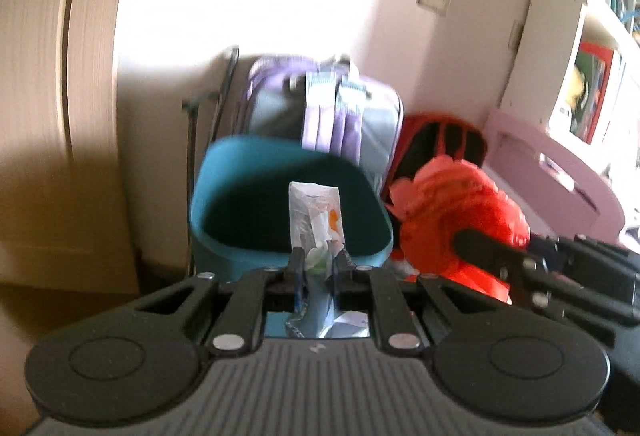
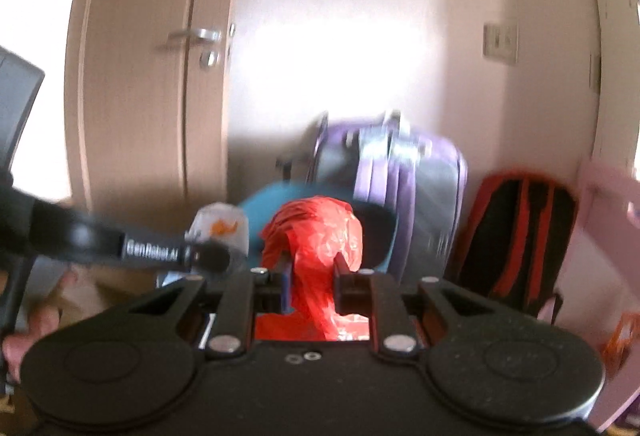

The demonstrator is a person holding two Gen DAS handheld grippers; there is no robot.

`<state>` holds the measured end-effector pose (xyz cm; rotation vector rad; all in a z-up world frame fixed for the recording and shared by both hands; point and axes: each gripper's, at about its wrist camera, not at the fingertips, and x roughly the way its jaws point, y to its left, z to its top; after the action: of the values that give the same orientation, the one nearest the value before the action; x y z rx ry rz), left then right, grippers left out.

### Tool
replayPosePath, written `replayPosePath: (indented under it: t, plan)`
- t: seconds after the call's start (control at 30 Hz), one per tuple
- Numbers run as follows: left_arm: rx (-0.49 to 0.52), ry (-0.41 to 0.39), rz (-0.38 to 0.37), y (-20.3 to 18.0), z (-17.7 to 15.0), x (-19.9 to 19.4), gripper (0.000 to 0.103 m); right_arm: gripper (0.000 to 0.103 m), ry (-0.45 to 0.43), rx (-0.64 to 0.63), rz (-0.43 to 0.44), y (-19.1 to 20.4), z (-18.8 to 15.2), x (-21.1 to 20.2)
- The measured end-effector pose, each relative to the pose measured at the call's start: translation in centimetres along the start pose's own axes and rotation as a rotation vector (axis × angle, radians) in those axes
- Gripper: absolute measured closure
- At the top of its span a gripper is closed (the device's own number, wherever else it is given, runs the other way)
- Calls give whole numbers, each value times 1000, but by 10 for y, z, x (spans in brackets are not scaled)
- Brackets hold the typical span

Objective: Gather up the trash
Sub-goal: 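Carry the red bag in the right tool while the left carries the wrapper, then open both tools over the teal wastebasket to drop the trash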

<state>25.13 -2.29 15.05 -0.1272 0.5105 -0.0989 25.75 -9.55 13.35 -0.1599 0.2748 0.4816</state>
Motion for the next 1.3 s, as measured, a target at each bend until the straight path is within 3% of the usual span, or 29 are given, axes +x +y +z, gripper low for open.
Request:
replayPosePath:
  t: [0.27, 0.5, 0.73, 0.97, 1.2, 1.3]
  plan:
    - [52, -88, 40, 1, 61, 22, 90, 85, -107, 20, -23, -10, 67, 42]
    - [83, -32, 96, 15, 73, 78, 90, 85, -78, 28, -35, -15, 75, 93]
    - [118, 186, 126, 31, 63, 149, 90, 85, 201, 70, 9, -25, 59, 166]
    - [143, 321, 136, 42, 50, 191, 90, 85, 410, 102, 29, -31, 37, 206]
    - [179, 404, 135, 39, 42, 213, 89, 79, 507, 96, 8, -33, 20, 227]
    - [169, 431, 120, 39, 41, 220, 80, 76, 522, 101, 13, -36, 15, 229]
